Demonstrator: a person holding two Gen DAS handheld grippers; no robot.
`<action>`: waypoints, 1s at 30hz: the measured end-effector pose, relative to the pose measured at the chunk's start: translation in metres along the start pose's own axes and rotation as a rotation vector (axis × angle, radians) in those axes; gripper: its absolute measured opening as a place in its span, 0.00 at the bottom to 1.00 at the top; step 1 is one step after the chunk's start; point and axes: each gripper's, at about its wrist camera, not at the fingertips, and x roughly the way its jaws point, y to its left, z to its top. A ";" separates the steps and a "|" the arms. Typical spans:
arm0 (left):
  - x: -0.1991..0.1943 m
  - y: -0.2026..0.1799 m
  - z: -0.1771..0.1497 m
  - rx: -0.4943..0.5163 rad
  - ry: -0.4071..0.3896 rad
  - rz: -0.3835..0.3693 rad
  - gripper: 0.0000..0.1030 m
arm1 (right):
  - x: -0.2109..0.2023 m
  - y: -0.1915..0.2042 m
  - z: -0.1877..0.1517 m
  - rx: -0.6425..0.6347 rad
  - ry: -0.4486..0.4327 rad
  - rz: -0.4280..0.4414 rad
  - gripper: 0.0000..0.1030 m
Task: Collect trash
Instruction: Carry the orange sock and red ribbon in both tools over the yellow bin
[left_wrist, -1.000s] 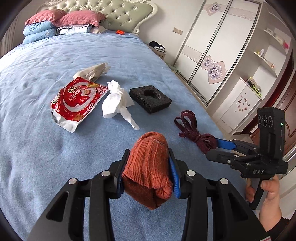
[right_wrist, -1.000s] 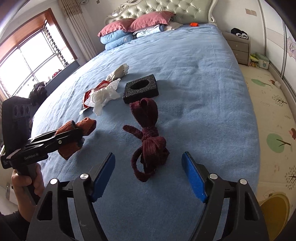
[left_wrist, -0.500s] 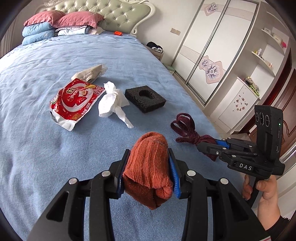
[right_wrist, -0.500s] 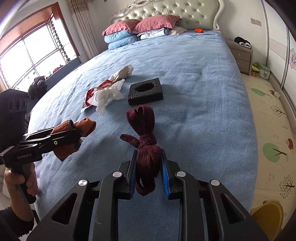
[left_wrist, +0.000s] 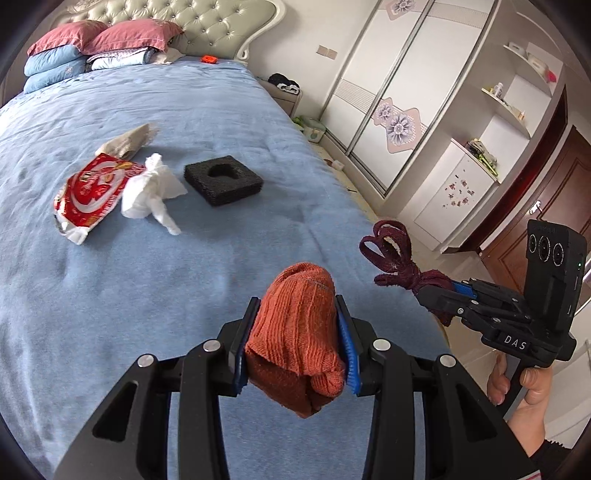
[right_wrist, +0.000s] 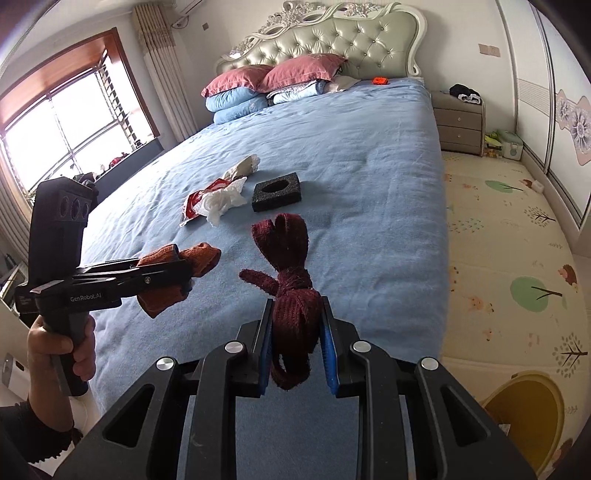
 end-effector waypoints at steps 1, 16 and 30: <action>0.006 -0.009 -0.001 0.008 0.013 -0.019 0.39 | -0.008 -0.005 -0.004 0.008 -0.006 -0.009 0.22; 0.107 -0.170 -0.012 0.210 0.199 -0.192 0.38 | -0.125 -0.107 -0.090 0.188 -0.125 -0.185 0.22; 0.216 -0.303 -0.047 0.360 0.426 -0.279 0.38 | -0.193 -0.217 -0.186 0.448 -0.146 -0.358 0.22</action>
